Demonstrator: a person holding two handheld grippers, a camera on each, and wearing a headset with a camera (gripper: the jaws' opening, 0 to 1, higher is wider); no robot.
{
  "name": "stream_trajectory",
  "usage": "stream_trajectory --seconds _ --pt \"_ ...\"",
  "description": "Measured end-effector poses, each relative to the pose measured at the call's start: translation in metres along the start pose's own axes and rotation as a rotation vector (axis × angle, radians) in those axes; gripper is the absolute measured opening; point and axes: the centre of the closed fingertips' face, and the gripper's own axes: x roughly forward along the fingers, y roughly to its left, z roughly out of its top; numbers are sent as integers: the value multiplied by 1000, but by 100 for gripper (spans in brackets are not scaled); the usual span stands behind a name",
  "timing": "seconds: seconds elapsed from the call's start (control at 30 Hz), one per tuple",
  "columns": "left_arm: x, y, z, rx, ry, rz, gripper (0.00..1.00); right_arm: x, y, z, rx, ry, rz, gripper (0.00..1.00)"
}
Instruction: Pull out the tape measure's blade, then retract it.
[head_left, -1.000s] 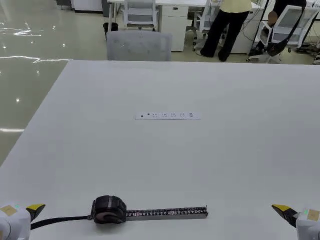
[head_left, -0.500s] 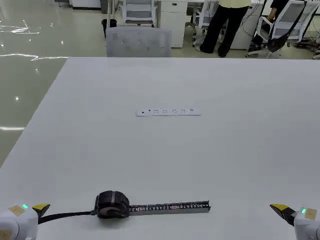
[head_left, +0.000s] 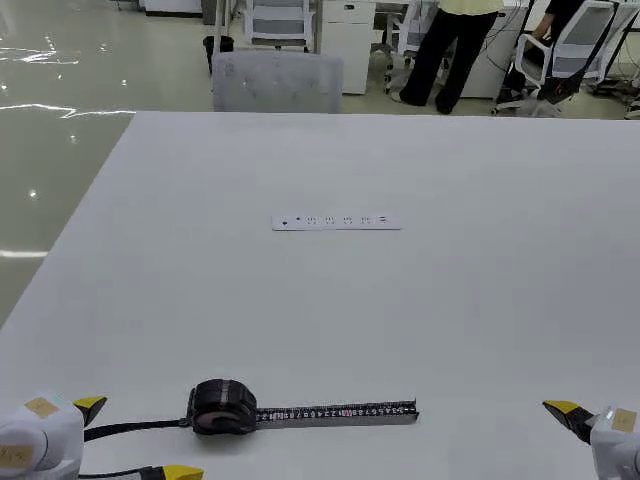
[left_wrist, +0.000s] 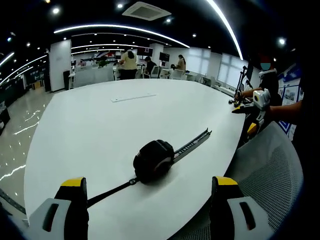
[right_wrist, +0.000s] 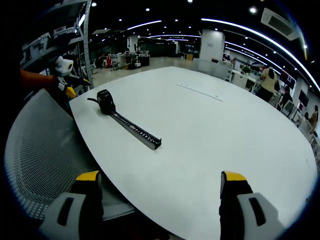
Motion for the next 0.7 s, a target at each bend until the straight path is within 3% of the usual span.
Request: stream_trajectory --seconds 0.2,0.43,0.7 --pt "6 -4 13 -32 -18 16 100 0 -3 10 -46 -3 17 100" --pt "15 -8 22 -69 3 40 100 2 -6 25 -98 3 49 100" --pt "33 -10 36 -74 -12 86 100 13 1 31 -206 51 112 100"
